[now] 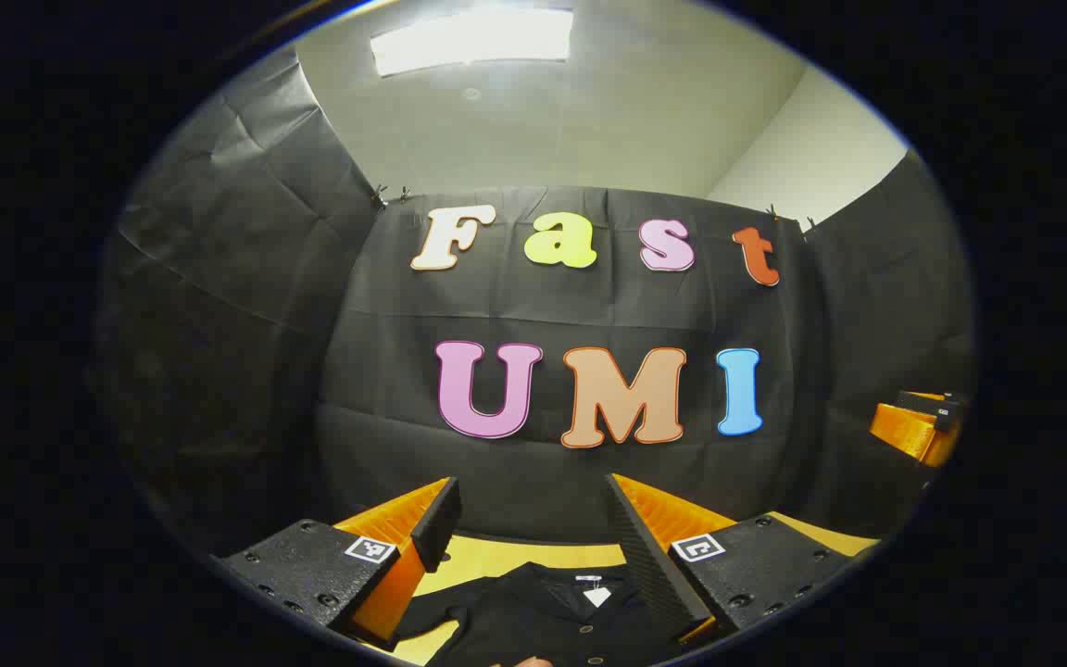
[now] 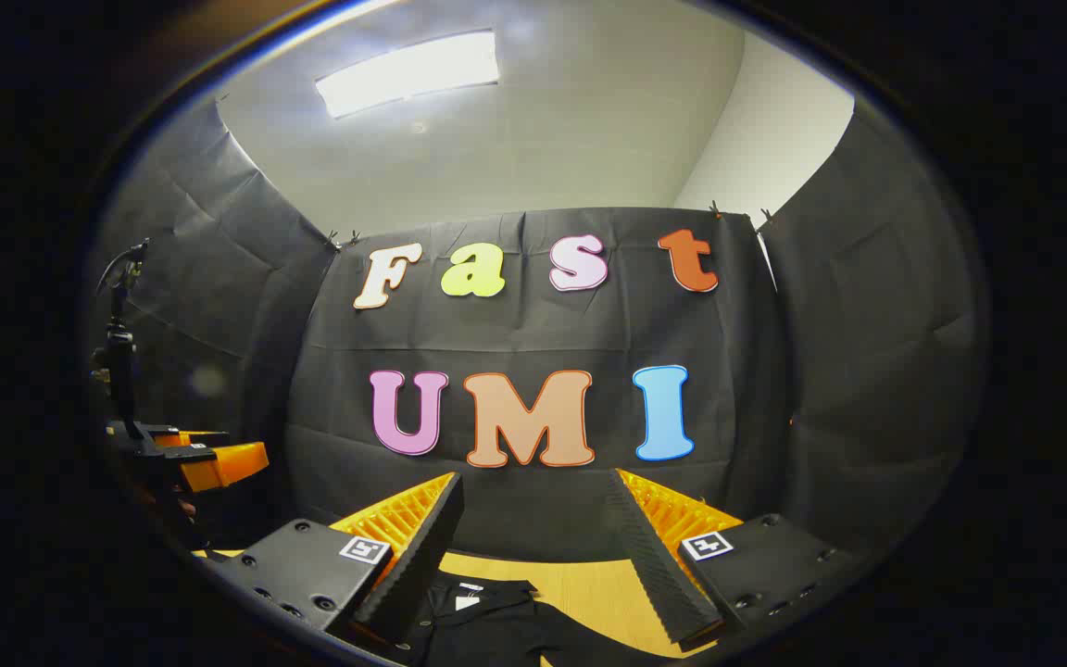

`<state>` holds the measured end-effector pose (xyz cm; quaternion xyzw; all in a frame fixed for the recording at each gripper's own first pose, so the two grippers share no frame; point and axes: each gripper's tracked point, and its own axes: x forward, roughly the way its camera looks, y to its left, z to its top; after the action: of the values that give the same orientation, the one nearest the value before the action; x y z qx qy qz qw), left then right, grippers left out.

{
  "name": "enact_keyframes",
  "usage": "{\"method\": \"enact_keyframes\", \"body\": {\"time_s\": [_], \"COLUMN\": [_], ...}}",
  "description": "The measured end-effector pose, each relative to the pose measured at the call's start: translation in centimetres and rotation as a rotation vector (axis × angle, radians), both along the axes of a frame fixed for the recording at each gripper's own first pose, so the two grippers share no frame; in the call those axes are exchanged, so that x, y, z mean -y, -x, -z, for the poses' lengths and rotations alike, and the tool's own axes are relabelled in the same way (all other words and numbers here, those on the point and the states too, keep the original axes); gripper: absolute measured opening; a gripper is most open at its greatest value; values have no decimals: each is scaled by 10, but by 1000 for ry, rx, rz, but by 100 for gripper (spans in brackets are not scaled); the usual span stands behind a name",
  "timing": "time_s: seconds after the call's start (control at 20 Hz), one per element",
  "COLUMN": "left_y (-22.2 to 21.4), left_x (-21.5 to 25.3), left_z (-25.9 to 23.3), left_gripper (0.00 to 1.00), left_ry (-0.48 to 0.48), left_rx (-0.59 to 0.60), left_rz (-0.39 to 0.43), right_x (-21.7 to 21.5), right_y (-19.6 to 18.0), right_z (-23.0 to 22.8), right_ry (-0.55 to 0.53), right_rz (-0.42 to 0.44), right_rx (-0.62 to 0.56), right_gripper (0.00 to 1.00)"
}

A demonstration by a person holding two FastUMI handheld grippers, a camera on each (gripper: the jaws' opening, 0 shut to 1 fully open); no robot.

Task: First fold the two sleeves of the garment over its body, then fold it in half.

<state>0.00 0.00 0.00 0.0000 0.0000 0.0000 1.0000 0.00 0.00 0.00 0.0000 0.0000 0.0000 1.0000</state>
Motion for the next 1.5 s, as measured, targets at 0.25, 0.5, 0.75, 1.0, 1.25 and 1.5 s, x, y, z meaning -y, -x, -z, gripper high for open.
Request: {"method": "enact_keyframes", "body": {"time_s": [0.25, 0.5, 0.75, 1.0, 1.25, 1.5], "left_y": [-3, 0, 1, 2, 0, -4], "left_x": [-5, -8, -12, -15, -22, -25], "left_z": [1, 3, 0, 7, 5, 5], "left_gripper": [92, 92, 92, 92, 92, 92], "left_ry": [-11, 4, -6, 5, -3, -11], "left_rx": [-4, -14, -6, -21, -13, -6], "left_rz": [-3, -4, -10, -15, -29, -23], "right_x": [-5, -5, -5, -9, -7, -6], "right_y": [-1, 4, 8, 8, 4, 1], "right_z": [3, 1, 6, 12, 10, 11], "right_ry": [-23, -4, 2, -3, -18, -37], "right_rz": [-3, 9, 17, 17, 28, 48], "right_rx": [-32, -18, -33, -47, -40, -49], "right_gripper": [98, 98, 98, 98, 98, 96]}}
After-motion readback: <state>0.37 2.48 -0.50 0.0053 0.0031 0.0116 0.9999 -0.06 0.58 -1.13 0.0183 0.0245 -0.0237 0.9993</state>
